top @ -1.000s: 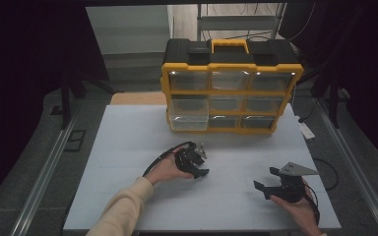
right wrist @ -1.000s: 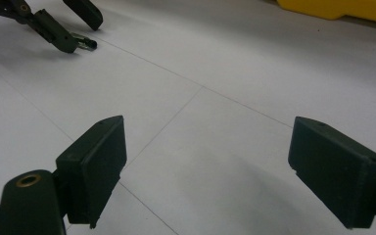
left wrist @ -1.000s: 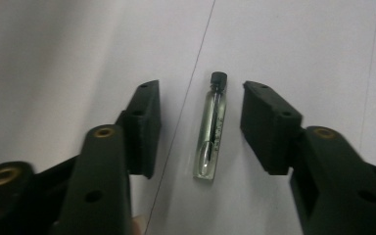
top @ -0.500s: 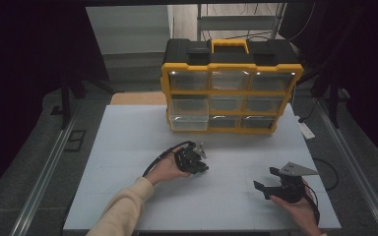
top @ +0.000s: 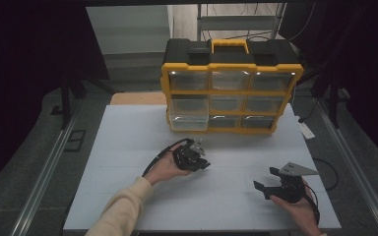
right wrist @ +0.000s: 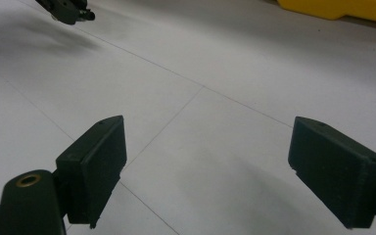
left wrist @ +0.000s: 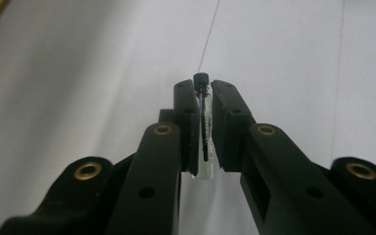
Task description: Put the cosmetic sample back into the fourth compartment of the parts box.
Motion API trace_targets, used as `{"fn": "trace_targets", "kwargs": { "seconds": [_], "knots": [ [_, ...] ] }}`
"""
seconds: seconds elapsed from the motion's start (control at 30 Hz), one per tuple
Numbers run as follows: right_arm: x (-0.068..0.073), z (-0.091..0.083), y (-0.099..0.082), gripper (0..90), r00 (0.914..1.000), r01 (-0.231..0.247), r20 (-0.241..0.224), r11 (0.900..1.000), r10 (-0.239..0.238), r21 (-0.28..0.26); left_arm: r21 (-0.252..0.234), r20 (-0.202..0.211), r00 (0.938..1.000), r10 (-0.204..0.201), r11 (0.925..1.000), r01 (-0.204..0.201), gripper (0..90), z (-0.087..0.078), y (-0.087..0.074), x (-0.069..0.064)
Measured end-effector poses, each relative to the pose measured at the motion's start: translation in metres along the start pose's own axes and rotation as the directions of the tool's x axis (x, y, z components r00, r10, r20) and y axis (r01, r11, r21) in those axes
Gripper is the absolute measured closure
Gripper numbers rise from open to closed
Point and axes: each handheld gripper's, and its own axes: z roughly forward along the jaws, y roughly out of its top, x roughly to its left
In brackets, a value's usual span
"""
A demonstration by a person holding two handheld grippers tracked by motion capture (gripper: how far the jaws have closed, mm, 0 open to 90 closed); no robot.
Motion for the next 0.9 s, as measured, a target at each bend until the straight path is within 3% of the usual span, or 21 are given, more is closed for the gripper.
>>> {"fn": "trace_targets", "kwargs": {
  "seconds": [0.43, 0.9],
  "knots": [
    [-0.001, 0.000, 0.000, 15.2, 1.0000, -0.002, 0.001, 1.0000, 0.002, -0.003, -0.064, -0.005, 1.0000, -0.007, 0.9980, 0.006, 80.8, -0.019, 0.004, -0.002],
    [-0.001, -0.001, 0.000, 15.2, 1.0000, -0.004, 0.001, 1.0000, 0.004, -0.003, -0.148, -0.030, 0.9990, -0.032, 0.9886, 0.027, 80.8, -0.043, 0.007, -0.002]
  ]
}}
